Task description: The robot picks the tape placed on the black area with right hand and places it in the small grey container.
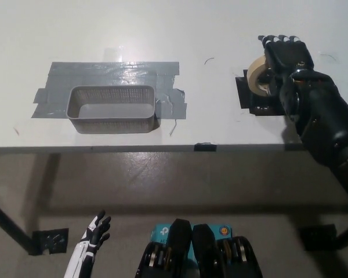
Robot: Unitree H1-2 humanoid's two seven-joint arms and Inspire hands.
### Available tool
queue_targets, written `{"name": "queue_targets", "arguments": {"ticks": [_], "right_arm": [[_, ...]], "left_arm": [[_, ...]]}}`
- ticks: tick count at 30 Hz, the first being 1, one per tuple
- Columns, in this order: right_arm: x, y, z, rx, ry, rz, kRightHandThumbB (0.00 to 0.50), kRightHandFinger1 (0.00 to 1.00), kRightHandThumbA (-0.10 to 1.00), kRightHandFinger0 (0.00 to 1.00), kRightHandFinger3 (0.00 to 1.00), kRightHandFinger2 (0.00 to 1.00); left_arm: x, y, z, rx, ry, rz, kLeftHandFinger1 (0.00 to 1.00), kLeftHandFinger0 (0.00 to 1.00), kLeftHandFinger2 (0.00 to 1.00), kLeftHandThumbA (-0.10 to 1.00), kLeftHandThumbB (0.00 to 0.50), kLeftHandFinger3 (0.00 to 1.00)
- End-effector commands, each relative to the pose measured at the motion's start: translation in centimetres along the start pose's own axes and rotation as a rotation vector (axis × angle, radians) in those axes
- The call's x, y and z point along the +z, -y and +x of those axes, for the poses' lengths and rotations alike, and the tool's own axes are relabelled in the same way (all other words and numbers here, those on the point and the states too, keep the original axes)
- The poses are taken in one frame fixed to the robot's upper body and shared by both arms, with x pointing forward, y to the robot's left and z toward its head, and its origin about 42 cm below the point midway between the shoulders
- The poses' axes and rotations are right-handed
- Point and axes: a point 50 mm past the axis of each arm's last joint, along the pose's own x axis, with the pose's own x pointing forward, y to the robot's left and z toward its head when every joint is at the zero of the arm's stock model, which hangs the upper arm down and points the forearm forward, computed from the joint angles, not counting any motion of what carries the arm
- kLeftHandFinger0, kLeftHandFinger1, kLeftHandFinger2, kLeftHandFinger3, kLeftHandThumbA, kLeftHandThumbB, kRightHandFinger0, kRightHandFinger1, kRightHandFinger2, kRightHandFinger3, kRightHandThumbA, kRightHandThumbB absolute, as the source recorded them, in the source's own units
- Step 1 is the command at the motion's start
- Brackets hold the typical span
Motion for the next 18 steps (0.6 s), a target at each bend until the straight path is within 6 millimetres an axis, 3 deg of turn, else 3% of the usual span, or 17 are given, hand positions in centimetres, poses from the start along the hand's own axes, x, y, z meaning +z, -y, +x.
{"name": "queue_targets", "arguments": {"ticks": [1, 3, 5, 7, 8, 9, 10, 11, 12, 15, 18], "right_arm": [[1.1, 4.6, 0.8, -0.148, 0.049, -0.028, 0.48, 1.0, 1.0, 1.0, 1.0, 1.0], [0.8, 4.3, 1.3, -0.199, 0.066, -0.086, 0.484, 1.0, 1.0, 1.0, 1.0, 1.0], [0.7, 3.7, 1.8, -0.224, 0.068, -0.175, 0.496, 1.0, 0.88, 1.0, 1.0, 1.0], [0.2, 2.8, 2.1, -0.197, 0.067, -0.292, 0.448, 1.0, 0.59, 1.0, 1.0, 1.0], [-0.1, 2.6, 2.1, -0.195, 0.064, -0.311, 0.429, 1.0, 0.54, 1.0, 1.0, 1.0], [-0.5, 2.1, 2.3, -0.158, 0.059, -0.435, 0.339, 1.0, 0.25, 1.0, 1.0, 1.0], [-0.8, 1.8, 2.3, -0.137, 0.042, -0.499, 0.409, 0.38, -0.05, 0.34, 0.94, 0.53], [-1.1, 1.3, 2.4, -0.11, 0.036, -0.636, 0.375, 0.13, -0.02, 0.03, 0.88, 0.36], [-1.3, 1.1, 2.4, -0.11, 0.039, -0.693, 0.392, 0.01, -0.05, 0.0, 0.76, 0.19], [-1.8, 1.5, 2.4, -0.128, 0.052, -0.763, 0.381, 0.0, 0.02, 0.0, 0.74, 0.17], [-1.8, 1.6, 2.5, -0.128, 0.059, -0.743, 0.352, 0.0, -0.01, 0.0, 0.76, 0.19]], "left_arm": [[0.9, 0.2, -0.1, -0.022, 0.063, 0.011, 1.0, 1.0, 1.0, 1.0, 0.155, 1.0], [1.0, 0.3, -0.1, -0.024, 0.063, 0.014, 1.0, 1.0, 1.0, 1.0, 0.149, 1.0], [1.0, 0.2, 0.0, -0.024, 0.065, 0.023, 1.0, 1.0, 1.0, 1.0, 0.152, 1.0], [0.9, 0.4, -0.2, -0.025, 0.066, 0.031, 1.0, 1.0, 1.0, 1.0, 0.15, 1.0], [0.9, 0.5, -0.2, -0.028, 0.067, 0.031, 1.0, 1.0, 1.0, 1.0, 0.151, 1.0], [0.9, 0.7, -0.2, -0.031, 0.07, 0.03, 1.0, 1.0, 1.0, 1.0, 0.159, 1.0], [0.9, 0.8, -0.2, -0.032, 0.067, 0.027, 1.0, 1.0, 1.0, 1.0, 0.16, 1.0], [0.9, 0.7, -0.2, -0.037, 0.07, 0.028, 1.0, 1.0, 1.0, 1.0, 0.157, 1.0], [1.1, 0.6, -0.2, -0.038, 0.07, 0.027, 1.0, 1.0, 1.0, 1.0, 0.155, 1.0], [1.5, 0.4, 0.4, -0.037, 0.088, 0.027, 1.0, 1.0, 1.0, 1.0, 0.14, 1.0], [1.6, 0.4, 0.3, -0.033, 0.077, 0.017, 1.0, 1.0, 1.0, 1.0, 0.15, 1.0]]}}
